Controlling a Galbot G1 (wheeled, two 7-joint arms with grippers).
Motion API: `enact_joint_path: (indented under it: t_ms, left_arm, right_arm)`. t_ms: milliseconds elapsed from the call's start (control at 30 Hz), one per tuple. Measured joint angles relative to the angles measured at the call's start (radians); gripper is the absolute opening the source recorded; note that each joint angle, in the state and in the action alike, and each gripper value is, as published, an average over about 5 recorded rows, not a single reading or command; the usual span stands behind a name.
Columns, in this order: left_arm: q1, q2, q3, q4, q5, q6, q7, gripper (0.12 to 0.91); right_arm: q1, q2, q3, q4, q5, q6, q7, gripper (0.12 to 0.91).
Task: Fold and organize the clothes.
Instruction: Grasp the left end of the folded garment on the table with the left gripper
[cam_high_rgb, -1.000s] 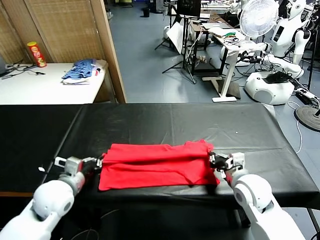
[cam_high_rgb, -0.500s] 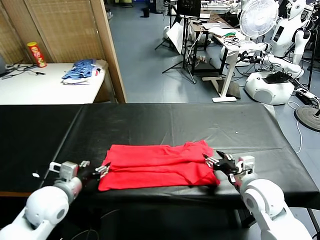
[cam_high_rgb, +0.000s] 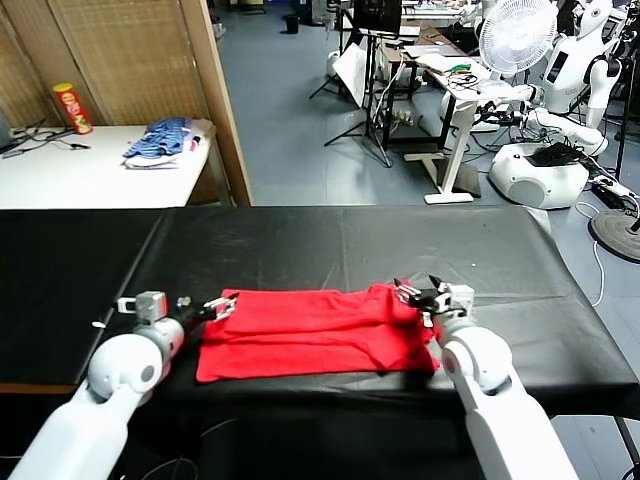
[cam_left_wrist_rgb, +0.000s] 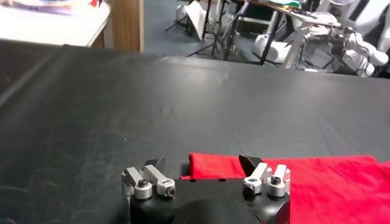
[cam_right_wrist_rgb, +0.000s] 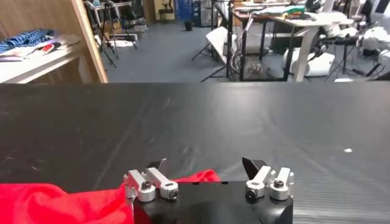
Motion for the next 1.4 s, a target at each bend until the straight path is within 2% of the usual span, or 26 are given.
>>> enact_joint_path:
  t_ms: [100, 167, 300, 433, 533, 667, 767, 867, 967, 1167, 1233, 1300, 1400]
  left_arm:
    - [-0.016, -0.011, 0.004, 0.033, -0.003, -0.003, 0.004, 0.705]
    - [-0.020, -0.015, 0.005, 0.050, -0.007, -0.003, 0.008, 0.593]
    - [-0.017, -0.023, 0.003, 0.069, -0.024, 0.002, 0.009, 0.391]
    - [-0.006, -0.038, 0.001, 0.070, 0.006, -0.019, 0.006, 0.194]
    - [0.006, -0.052, 0.005, 0.069, 0.083, -0.066, 0.007, 0.134]
    - [0.020, -0.071, 0.008, 0.061, 0.222, -0.129, 0.004, 0.131]
    - [0.025, -0.080, 0.008, 0.051, 0.274, -0.139, 0.003, 0.132]
    - [0.027, -0.083, 0.006, 0.035, 0.284, -0.133, 0.004, 0.201]
    - [0.031, -0.080, 0.001, 0.021, 0.279, -0.129, 0.005, 0.359]
    - [0.052, -0.059, -0.020, -0.014, 0.233, -0.114, 0.004, 0.687]
    - [0.062, -0.052, -0.031, -0.030, 0.211, -0.108, 0.000, 0.759]
    - [0.077, -0.046, -0.045, -0.049, 0.185, -0.102, -0.008, 0.786]
    - [0.107, -0.044, -0.070, -0.085, 0.141, -0.095, -0.020, 0.796]
  right_arm:
    - [0.001, 0.011, -0.001, -0.016, -0.006, 0.001, -0.002, 0.695]
    - [0.000, 0.018, -0.002, -0.024, -0.013, 0.004, -0.002, 0.629]
    - [-0.007, 0.032, -0.004, -0.033, -0.035, 0.018, 0.005, 0.417]
    - [-0.020, 0.049, -0.010, -0.041, -0.077, 0.057, 0.041, 0.205]
    - [-0.028, 0.065, -0.016, -0.048, -0.105, 0.088, 0.074, 0.139]
    - [-0.035, 0.077, -0.017, -0.050, -0.110, 0.100, 0.080, 0.144]
    - [-0.046, 0.076, -0.015, -0.039, -0.105, 0.097, 0.062, 0.141]
    - [-0.061, 0.067, -0.007, -0.017, -0.094, 0.087, 0.052, 0.167]
    - [-0.078, 0.056, 0.004, 0.013, -0.081, 0.078, 0.049, 0.288]
    - [-0.122, 0.029, 0.032, 0.101, -0.051, 0.059, 0.049, 0.621]
    - [-0.142, 0.020, 0.044, 0.136, -0.042, 0.055, 0.050, 0.712]
    - [-0.164, 0.014, 0.054, 0.172, -0.035, 0.052, 0.051, 0.766]
    - [-0.194, 0.012, 0.063, 0.219, -0.031, 0.052, 0.052, 0.794]
